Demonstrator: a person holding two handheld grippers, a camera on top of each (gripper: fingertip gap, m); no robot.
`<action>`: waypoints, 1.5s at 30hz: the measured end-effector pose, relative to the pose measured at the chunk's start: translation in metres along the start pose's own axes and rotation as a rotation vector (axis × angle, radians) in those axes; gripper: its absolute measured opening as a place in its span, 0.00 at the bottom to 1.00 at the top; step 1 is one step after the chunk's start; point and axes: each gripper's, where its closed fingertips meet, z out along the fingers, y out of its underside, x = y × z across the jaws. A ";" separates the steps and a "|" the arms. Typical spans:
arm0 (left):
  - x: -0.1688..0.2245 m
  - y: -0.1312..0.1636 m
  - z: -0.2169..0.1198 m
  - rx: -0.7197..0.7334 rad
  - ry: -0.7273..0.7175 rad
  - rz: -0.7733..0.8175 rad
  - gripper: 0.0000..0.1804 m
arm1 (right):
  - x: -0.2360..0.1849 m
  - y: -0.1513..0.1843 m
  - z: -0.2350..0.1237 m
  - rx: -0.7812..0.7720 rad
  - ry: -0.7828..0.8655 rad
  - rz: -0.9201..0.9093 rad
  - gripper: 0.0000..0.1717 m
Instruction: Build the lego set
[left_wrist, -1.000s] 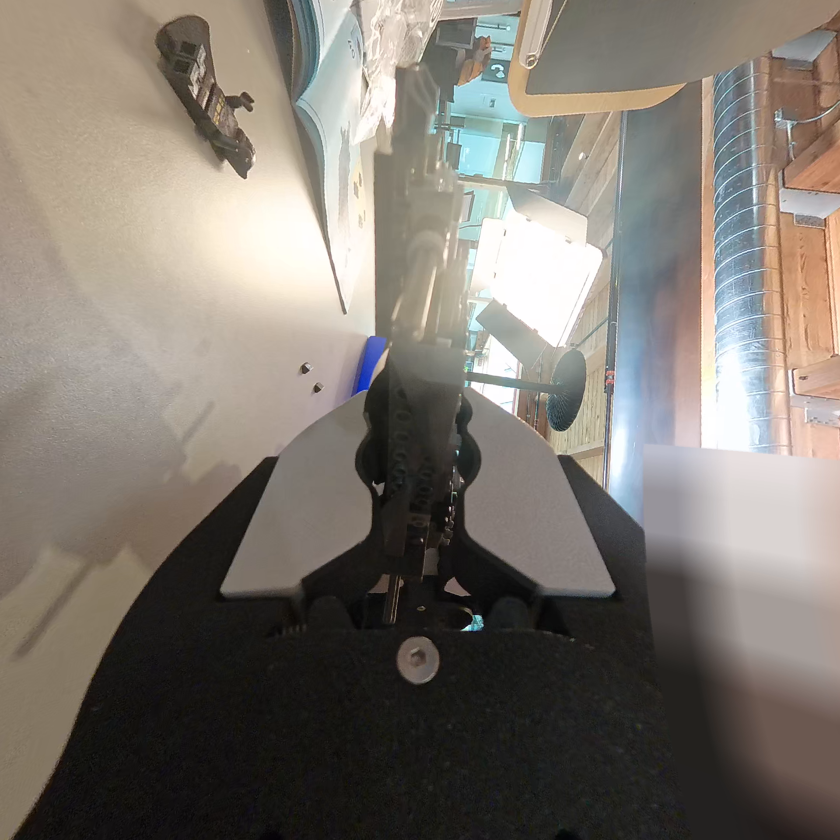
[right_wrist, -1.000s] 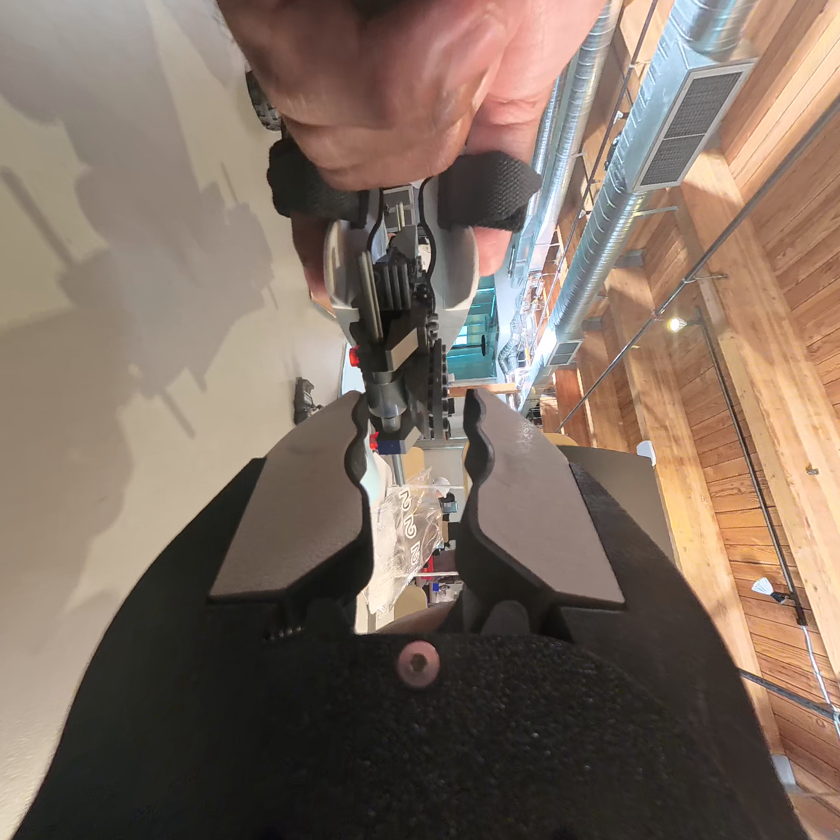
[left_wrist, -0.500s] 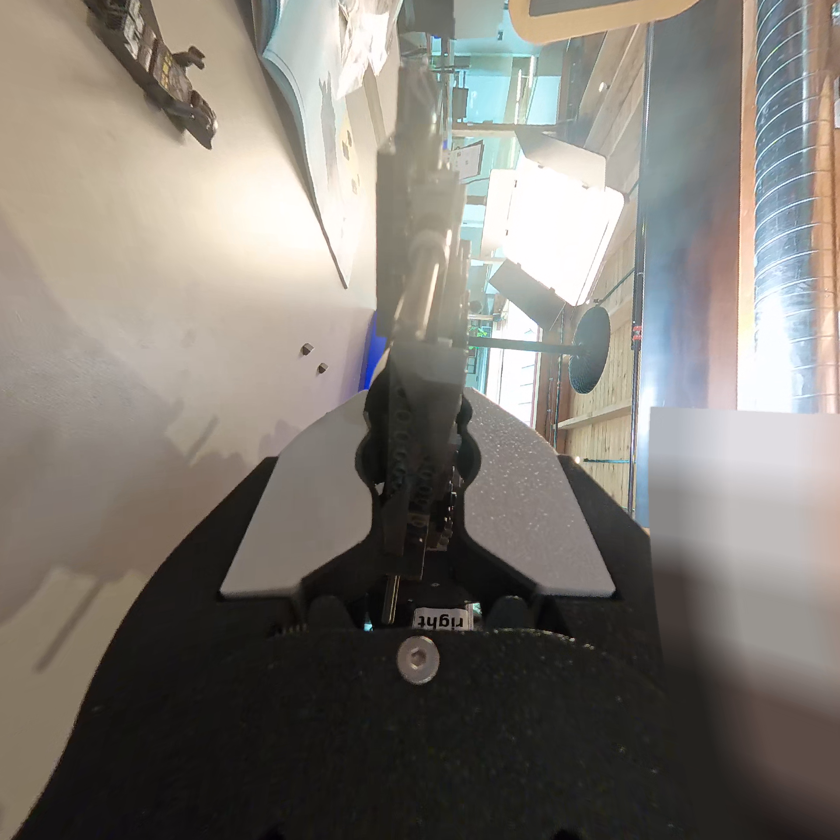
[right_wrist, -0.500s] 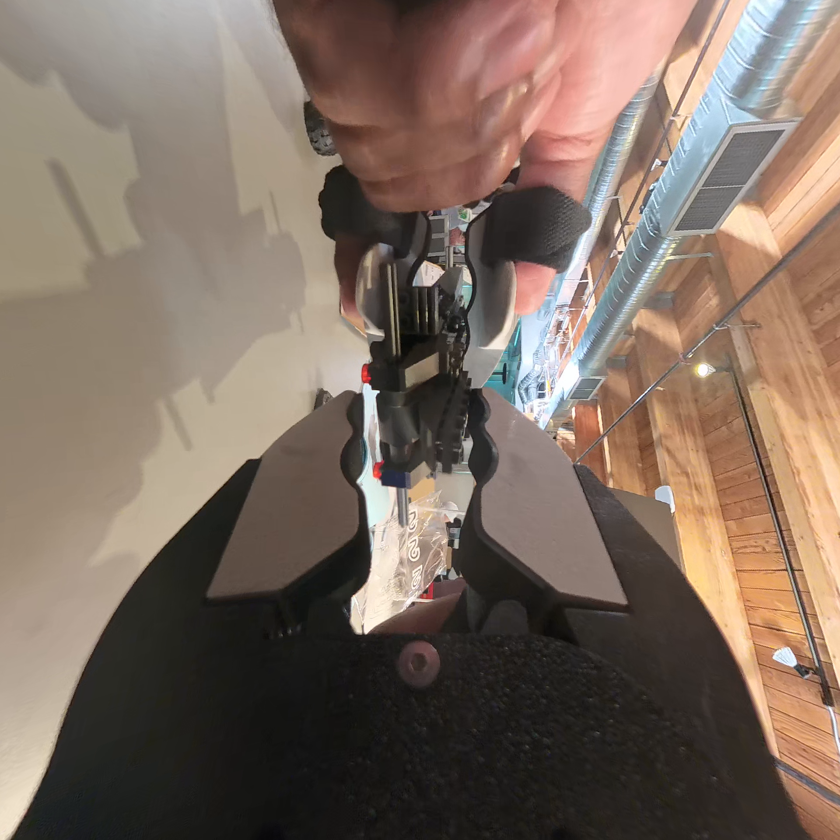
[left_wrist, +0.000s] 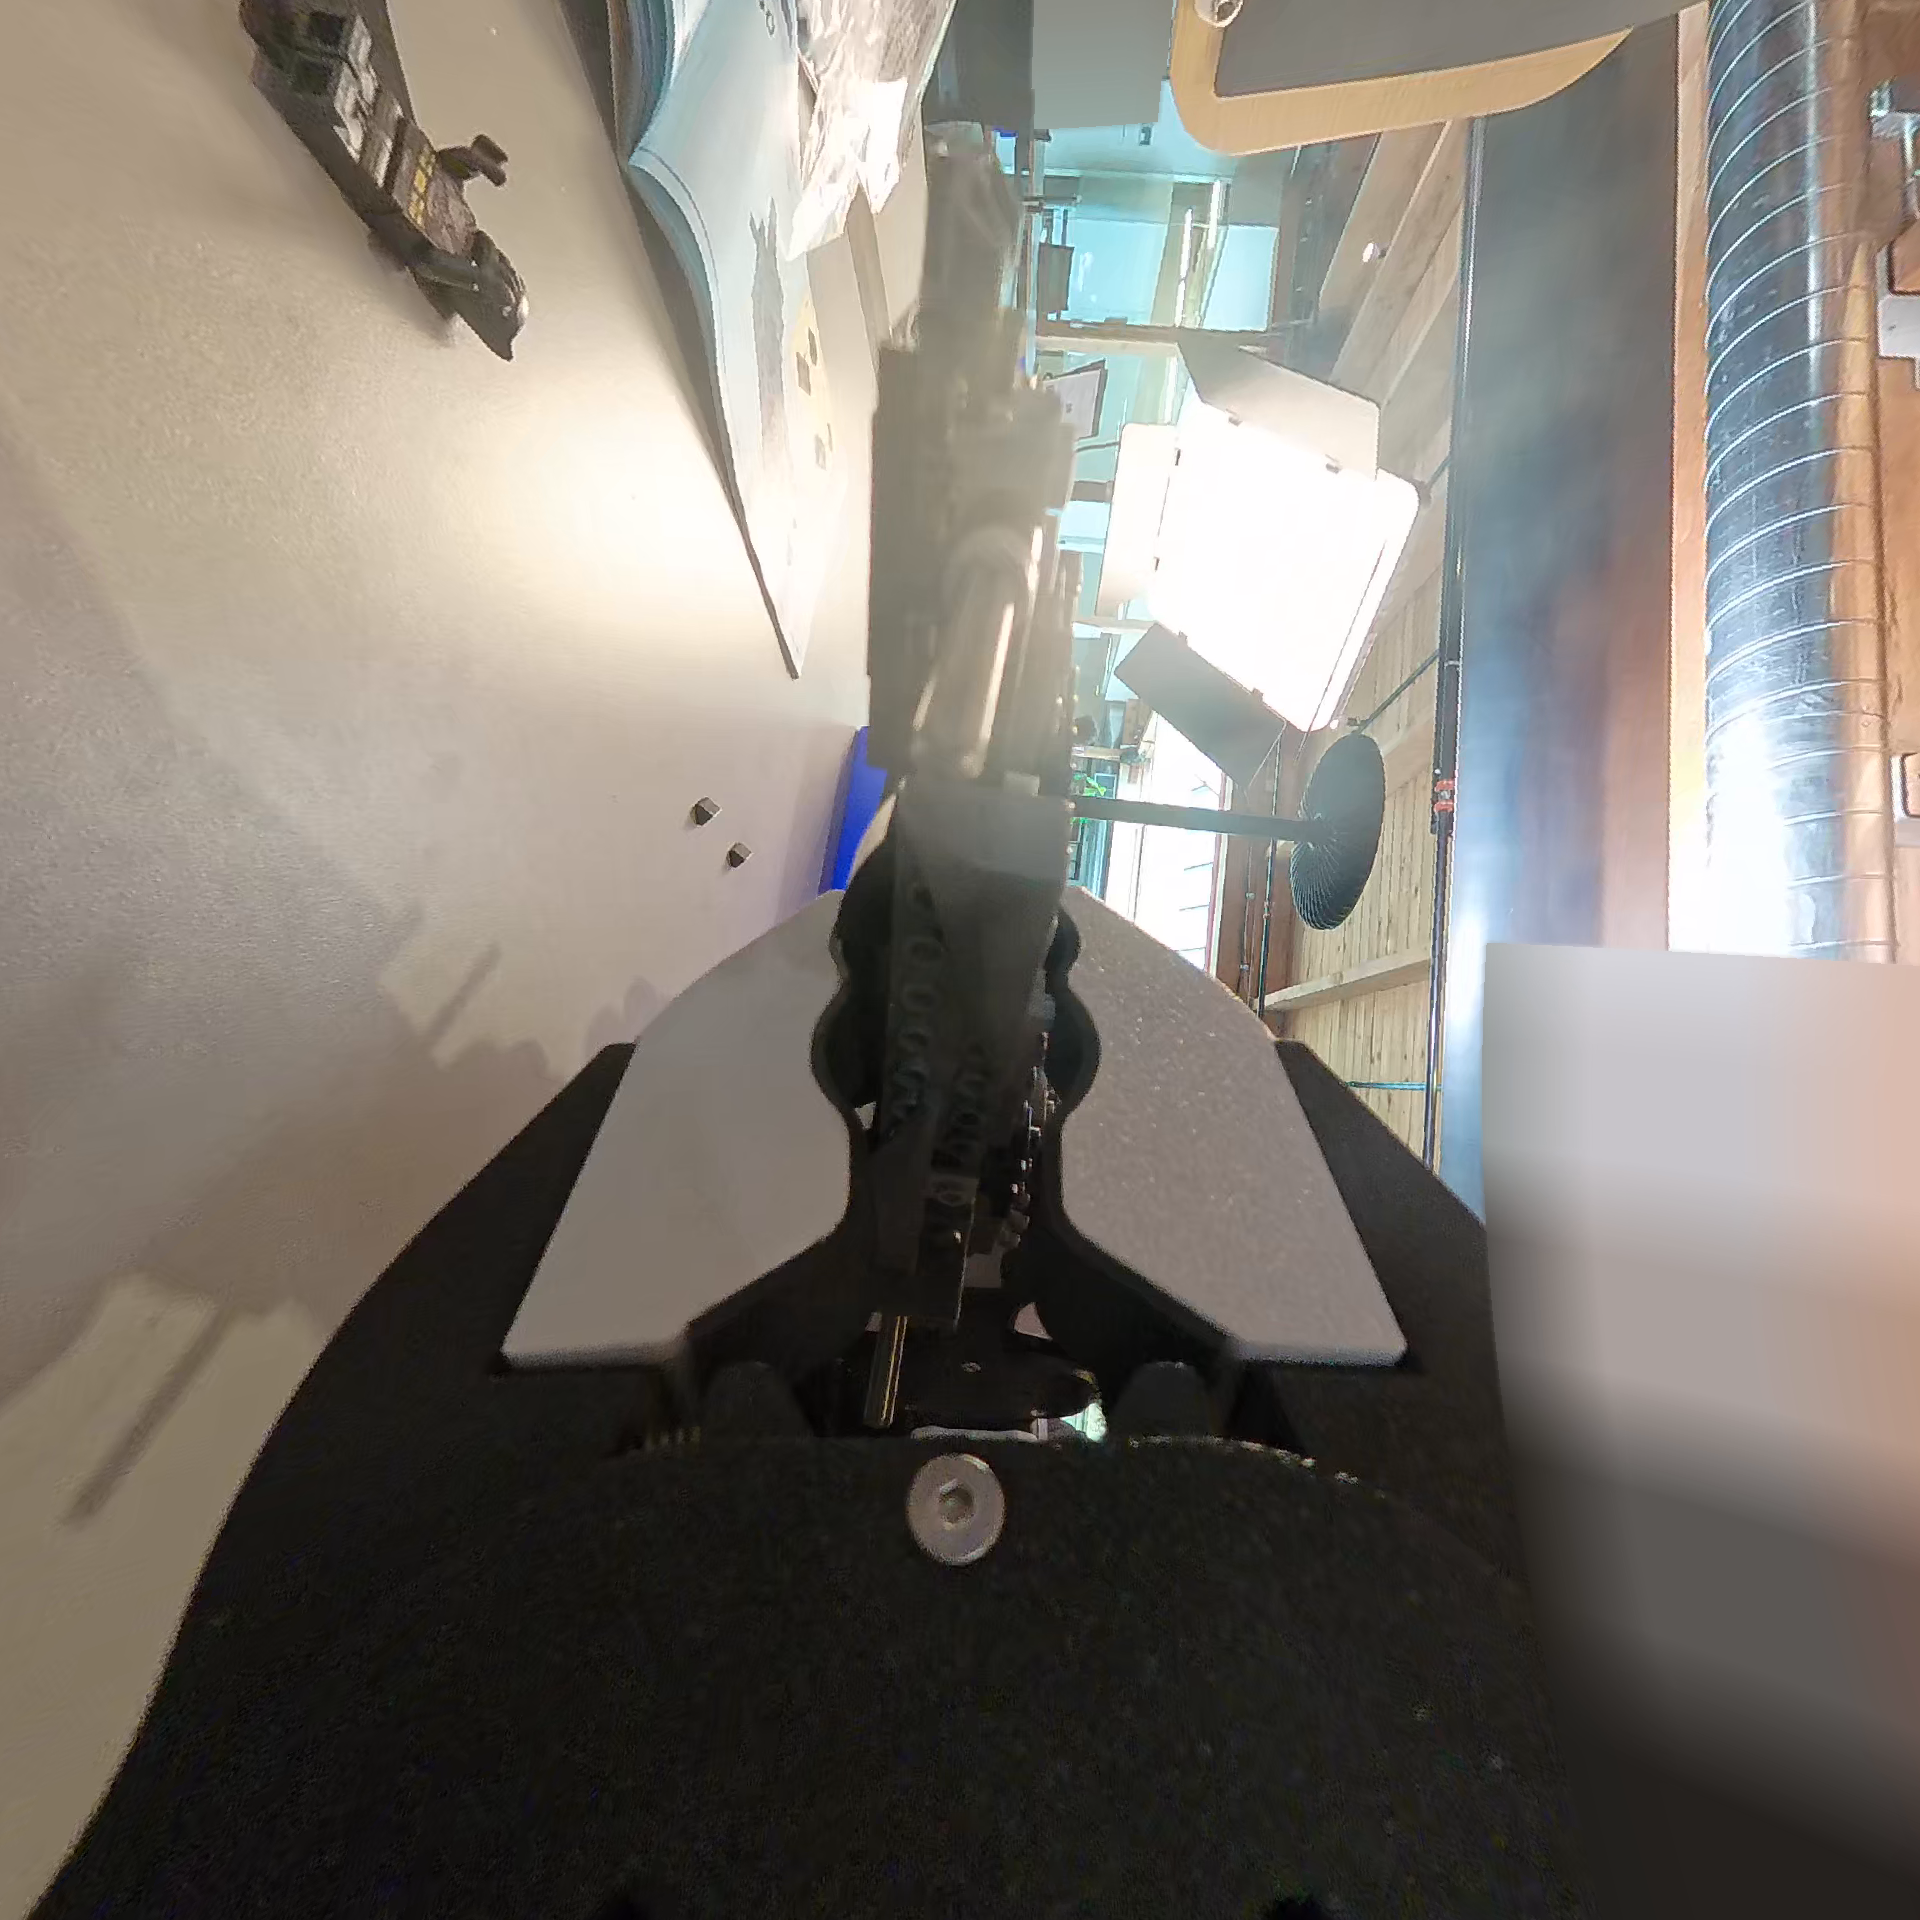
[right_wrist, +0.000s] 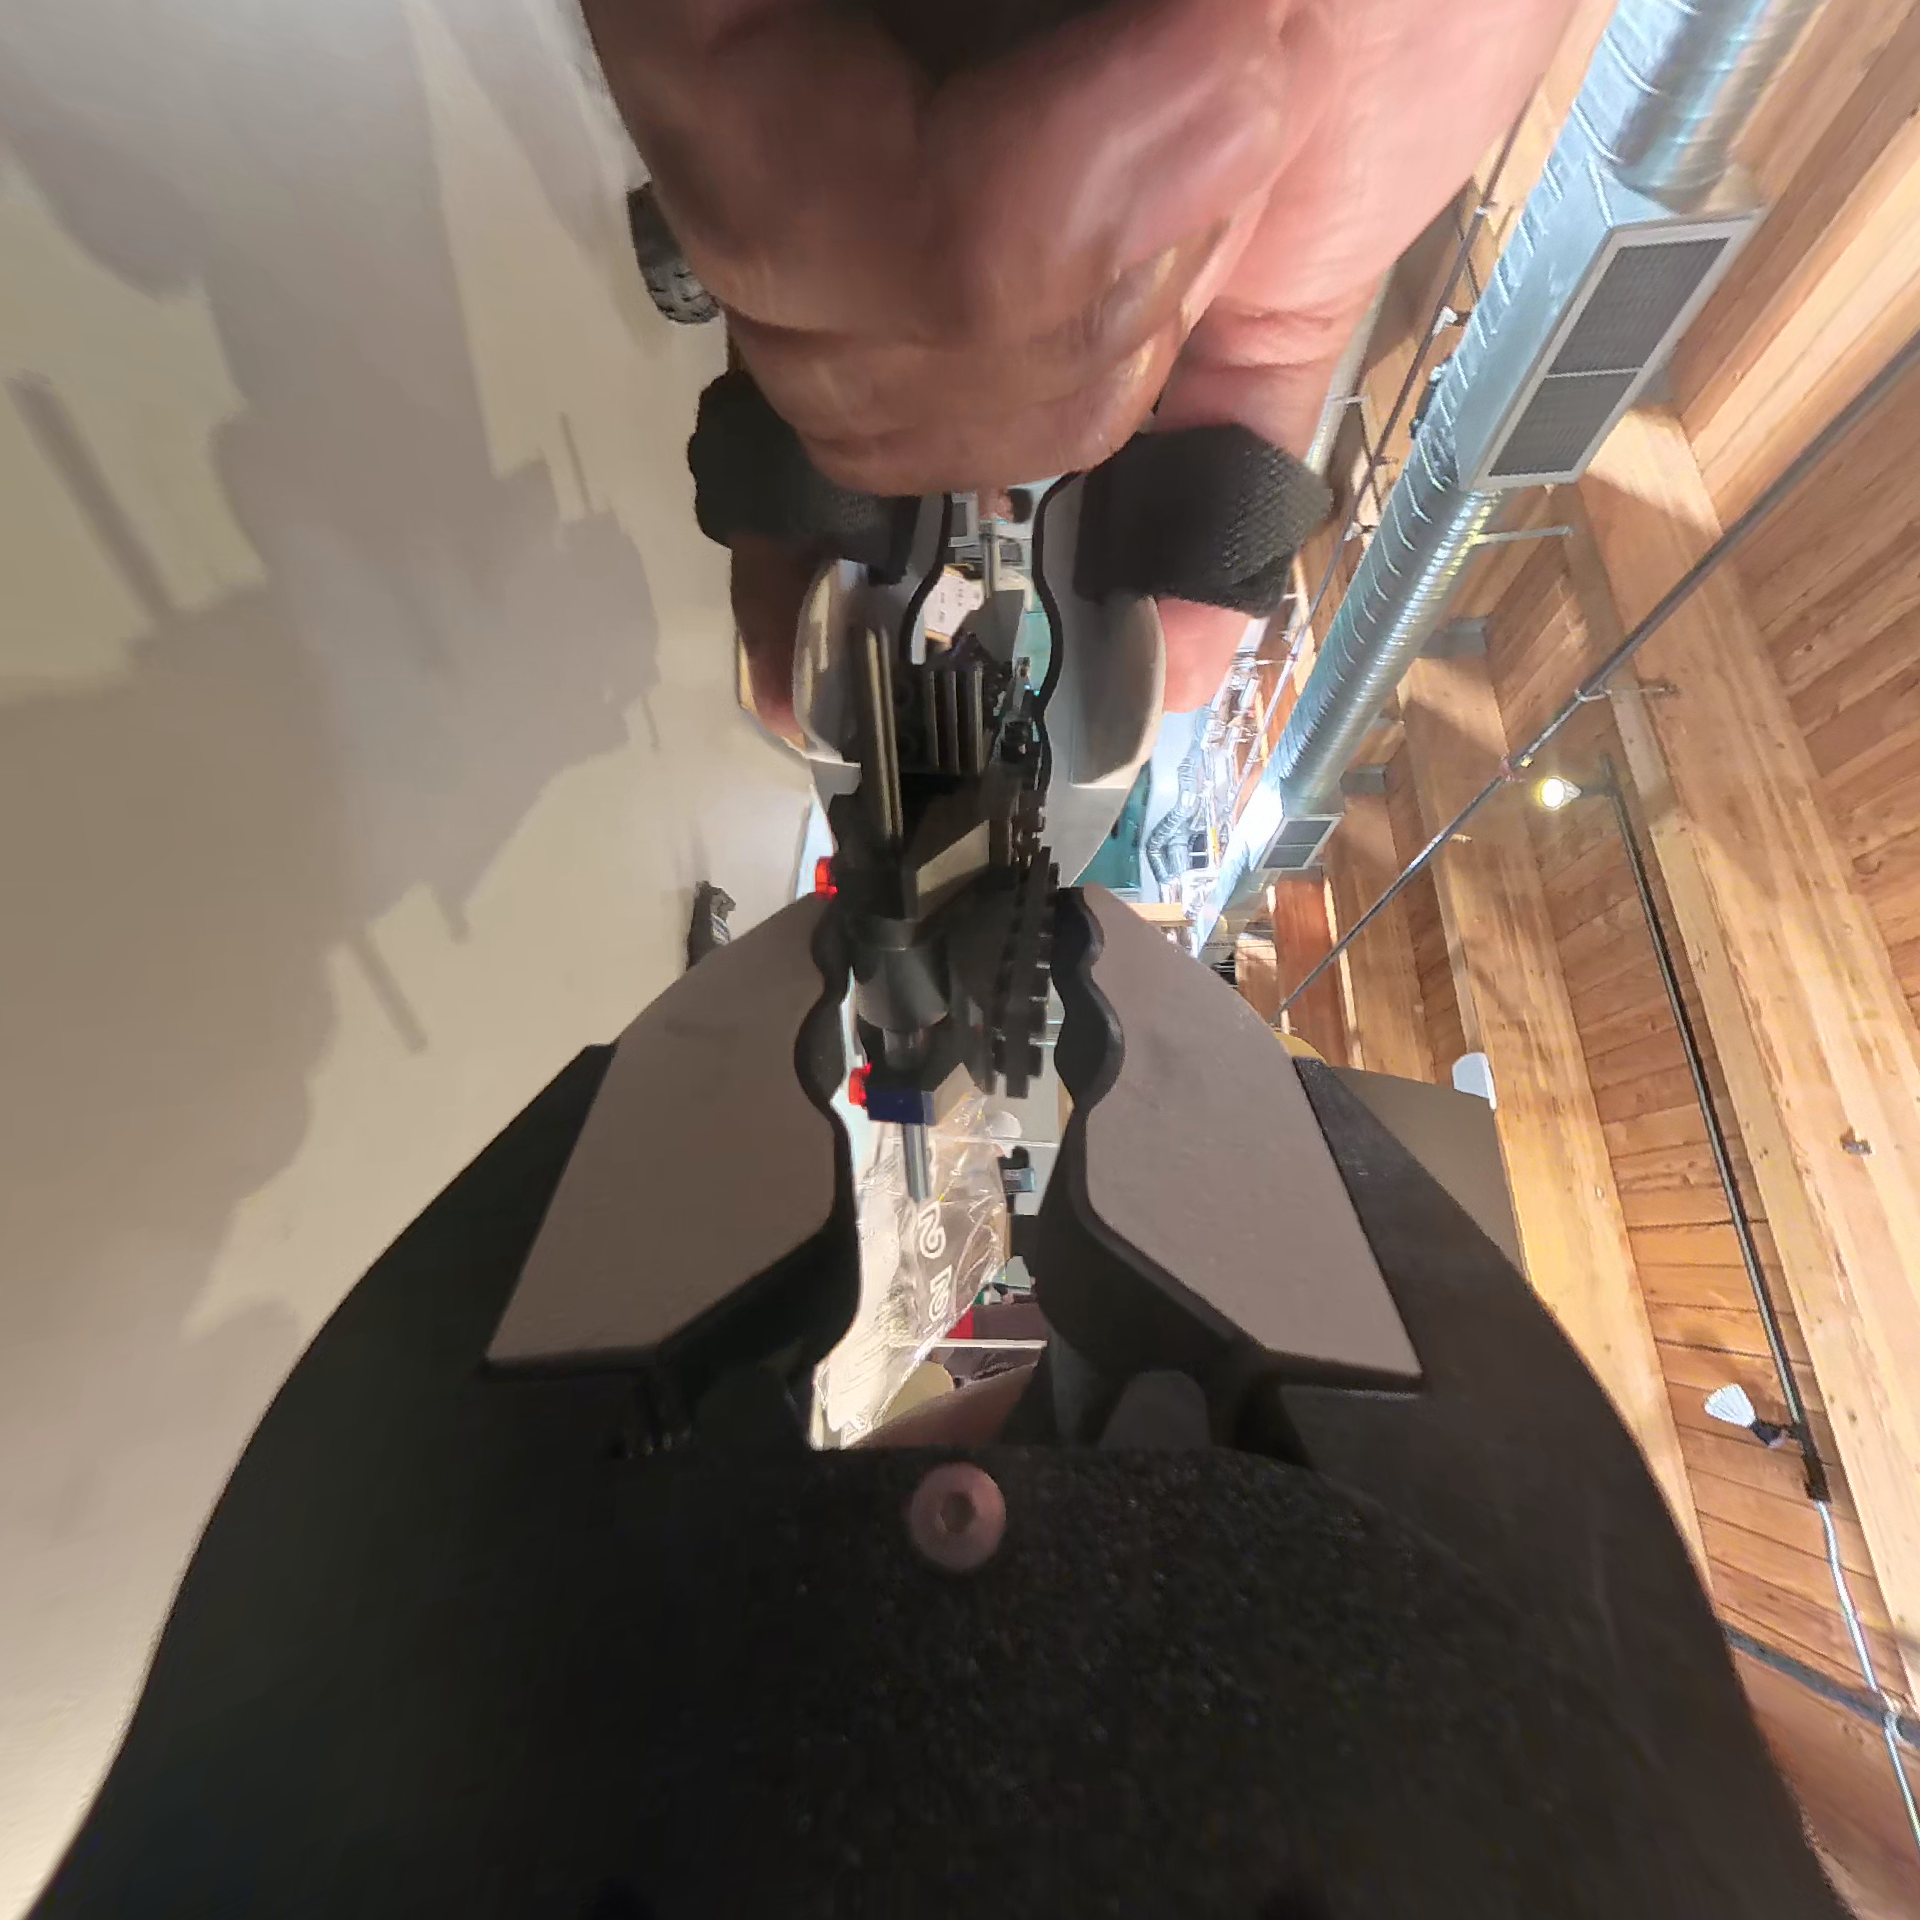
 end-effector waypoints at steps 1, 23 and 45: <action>0.000 0.000 0.000 -0.004 0.000 0.002 0.17 | 0.000 0.000 0.000 0.003 0.005 0.004 0.22; -0.002 0.001 -0.001 0.006 -0.004 -0.064 0.17 | -0.003 -0.003 -0.001 0.042 -0.049 0.013 0.21; -0.003 -0.003 0.001 0.014 -0.008 -0.106 0.17 | -0.006 -0.004 0.000 0.055 -0.098 0.073 0.21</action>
